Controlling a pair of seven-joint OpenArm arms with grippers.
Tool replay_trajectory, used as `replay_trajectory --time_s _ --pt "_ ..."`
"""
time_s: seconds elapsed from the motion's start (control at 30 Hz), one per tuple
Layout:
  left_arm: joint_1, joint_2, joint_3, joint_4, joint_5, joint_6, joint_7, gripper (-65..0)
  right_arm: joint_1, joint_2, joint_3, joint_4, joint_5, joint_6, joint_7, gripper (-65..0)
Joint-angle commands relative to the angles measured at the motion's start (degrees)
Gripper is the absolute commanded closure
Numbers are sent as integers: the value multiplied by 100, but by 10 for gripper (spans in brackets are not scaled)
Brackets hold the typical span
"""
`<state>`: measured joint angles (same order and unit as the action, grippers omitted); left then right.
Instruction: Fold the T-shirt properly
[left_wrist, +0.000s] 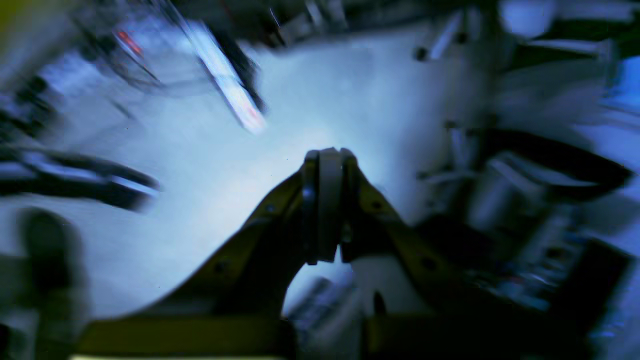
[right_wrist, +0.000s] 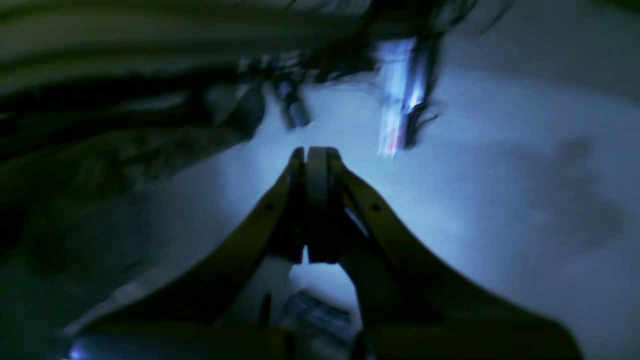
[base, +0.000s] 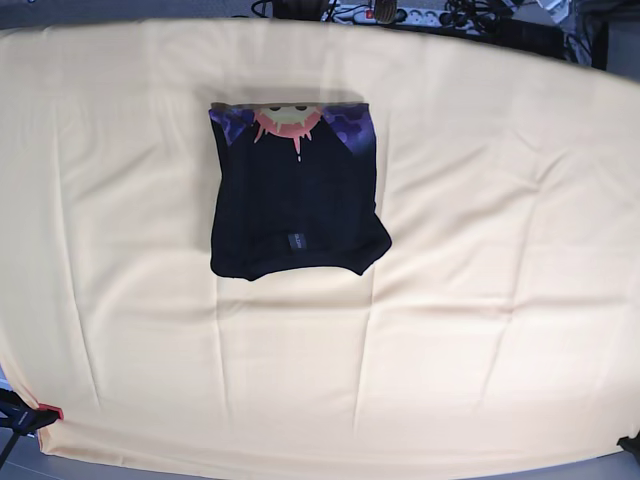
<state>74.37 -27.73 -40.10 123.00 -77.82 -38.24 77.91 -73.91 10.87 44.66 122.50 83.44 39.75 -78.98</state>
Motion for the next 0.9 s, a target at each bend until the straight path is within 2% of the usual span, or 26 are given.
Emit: replay_trajectory --time_s 0.0,0.03,0.13,0.23,0.3,0.43,0.53,0.63,0.67,0.73,0.8,0.87 --pt "63 -33 190 -179 74 -37 -177 0 -109 31 -238 -168 156 25 162 0" --pt "57 -22 470 -466 306 -37 -437 0 -109 63 -540 -442 72 25 413 0" --pt "-363 -22 1381 -1458 1272 -31 -1226 0 155 284 -1416 -1414 -1294 25 1429 0" --pt "-1150 -17 2229 -2669 2085 59 -1875 0 879 579 -2199 -2592 -2516 25 2411 0" --pt "-1768 9 2708 -3558 2564 146 -2500 0 1467 723 -2658 -3464 -3178 25 3021 0" --pt "-3136 181 3458 -5407 3652 181 -4063 0 2621 844 -3421 -5198 -4507 25 4450 0" --pt "-4092 442 3901 -6780 4531 203 -5429 0 3366 901 -3842 -6439 -5591 25 5840 0" --pt "-4848 811 4354 -8065 5737 494 -6900 0 3995 863 -4157 -7521 -6492 25 7055 0" --pt "-5049 938 4531 -8437 6181 667 -7313 0 4183 841 -4275 -7809 -6760 -109 7289 0" --pt "-5344 1178 4951 -9040 6883 1193 -8181 0 4489 750 -4498 -8207 -7195 -782 7479 0" --pt "-5499 1408 5375 -9429 7027 1871 -8706 0 4680 614 -4688 -8397 -7346 -1534 7493 0" --pt "-5528 1655 5700 -9556 6913 2271 -8776 0 4747 490 -4819 -8421 -7337 -2092 7493 0"
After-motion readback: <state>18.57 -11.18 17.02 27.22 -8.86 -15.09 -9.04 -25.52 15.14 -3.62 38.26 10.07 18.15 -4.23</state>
